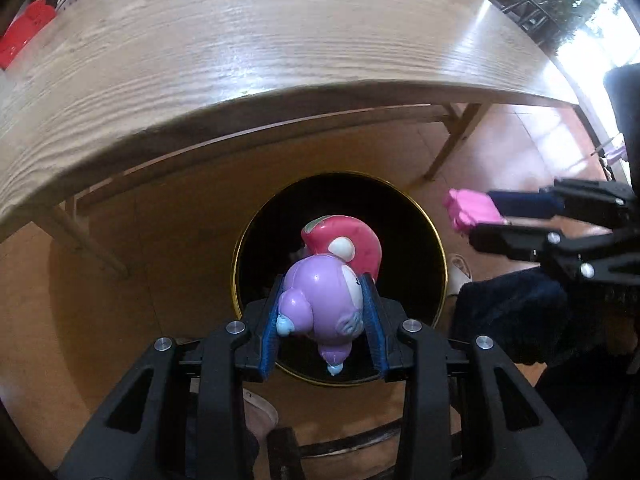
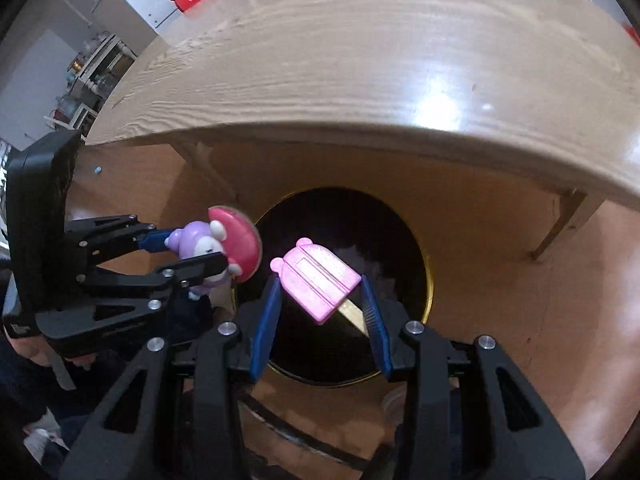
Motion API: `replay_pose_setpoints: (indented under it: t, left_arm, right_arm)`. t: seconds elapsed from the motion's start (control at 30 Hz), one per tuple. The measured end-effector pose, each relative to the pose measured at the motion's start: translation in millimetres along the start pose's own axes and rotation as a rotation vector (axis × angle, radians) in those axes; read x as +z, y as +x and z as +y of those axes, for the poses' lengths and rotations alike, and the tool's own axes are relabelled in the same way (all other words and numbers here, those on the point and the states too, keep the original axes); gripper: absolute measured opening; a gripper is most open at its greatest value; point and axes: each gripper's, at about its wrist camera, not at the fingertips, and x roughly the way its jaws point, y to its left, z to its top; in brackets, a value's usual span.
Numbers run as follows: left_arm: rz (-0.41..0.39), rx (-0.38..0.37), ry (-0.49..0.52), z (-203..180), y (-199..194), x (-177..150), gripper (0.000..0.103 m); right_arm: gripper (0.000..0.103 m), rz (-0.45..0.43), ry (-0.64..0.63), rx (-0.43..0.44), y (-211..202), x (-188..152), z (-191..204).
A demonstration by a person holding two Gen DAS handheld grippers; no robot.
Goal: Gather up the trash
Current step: 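Carry the toy figure and pink eraser over the bin and open both tools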
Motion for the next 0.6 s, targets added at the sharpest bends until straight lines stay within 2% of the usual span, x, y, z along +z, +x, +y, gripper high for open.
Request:
replay_pose_setpoints:
  t: [0.4,0.6]
  left_arm:
    - [0.003,0.015,0.003,-6,3,12,0.036]
    - [-0.001,0.009,0.014,-5,0,10,0.037]
  right_arm:
    - [0.041,0.016,0.052,-0.056,11,14,-1]
    - [0.041,0.014,0.068,-0.055,11,15,-5]
